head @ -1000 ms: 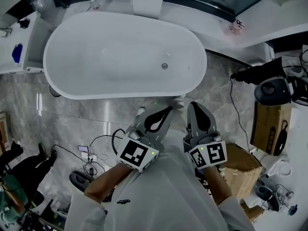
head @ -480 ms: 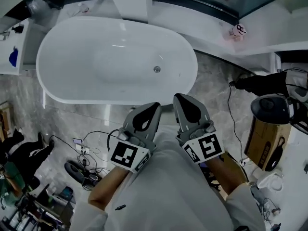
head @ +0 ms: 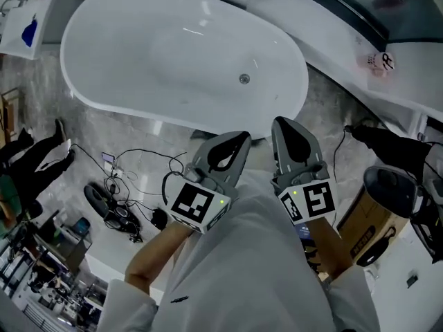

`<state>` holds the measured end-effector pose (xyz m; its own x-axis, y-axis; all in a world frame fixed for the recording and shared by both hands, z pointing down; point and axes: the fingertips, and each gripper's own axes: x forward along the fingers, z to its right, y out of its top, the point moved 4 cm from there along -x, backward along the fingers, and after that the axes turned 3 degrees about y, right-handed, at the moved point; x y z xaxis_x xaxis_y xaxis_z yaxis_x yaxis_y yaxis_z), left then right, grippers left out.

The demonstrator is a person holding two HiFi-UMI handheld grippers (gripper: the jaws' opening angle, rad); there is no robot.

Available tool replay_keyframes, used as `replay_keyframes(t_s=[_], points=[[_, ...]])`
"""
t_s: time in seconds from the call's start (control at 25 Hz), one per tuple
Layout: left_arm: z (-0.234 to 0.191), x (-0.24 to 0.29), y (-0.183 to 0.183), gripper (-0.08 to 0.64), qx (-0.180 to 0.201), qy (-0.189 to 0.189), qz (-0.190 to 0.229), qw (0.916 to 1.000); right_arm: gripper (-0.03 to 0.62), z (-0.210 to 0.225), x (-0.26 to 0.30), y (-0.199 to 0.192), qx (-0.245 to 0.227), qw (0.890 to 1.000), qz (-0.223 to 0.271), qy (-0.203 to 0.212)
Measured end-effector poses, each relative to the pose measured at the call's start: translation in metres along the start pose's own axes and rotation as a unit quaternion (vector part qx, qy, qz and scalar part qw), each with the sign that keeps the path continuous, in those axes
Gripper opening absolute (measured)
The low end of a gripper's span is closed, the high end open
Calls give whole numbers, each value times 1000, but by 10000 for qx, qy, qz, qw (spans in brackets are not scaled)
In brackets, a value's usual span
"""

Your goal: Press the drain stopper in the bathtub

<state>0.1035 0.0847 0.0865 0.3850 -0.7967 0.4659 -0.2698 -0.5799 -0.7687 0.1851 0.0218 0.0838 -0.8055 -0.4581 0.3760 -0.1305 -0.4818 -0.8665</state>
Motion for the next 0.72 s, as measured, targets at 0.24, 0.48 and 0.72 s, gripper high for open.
replay_keyframes(t_s=[0.24, 0.48, 0.72], points=[[-75, 41, -22, 5, -376, 207, 60, 9991, 6, 21, 75, -40, -156, 9981, -560, 210], [-145, 91, -73, 5, -418, 343, -199, 9983, 6, 50, 136, -101, -164, 9953, -900, 332], [-203, 120, -115, 5, -605, 547, -319, 9962, 5, 66, 188, -159, -84, 9930, -1149, 260]])
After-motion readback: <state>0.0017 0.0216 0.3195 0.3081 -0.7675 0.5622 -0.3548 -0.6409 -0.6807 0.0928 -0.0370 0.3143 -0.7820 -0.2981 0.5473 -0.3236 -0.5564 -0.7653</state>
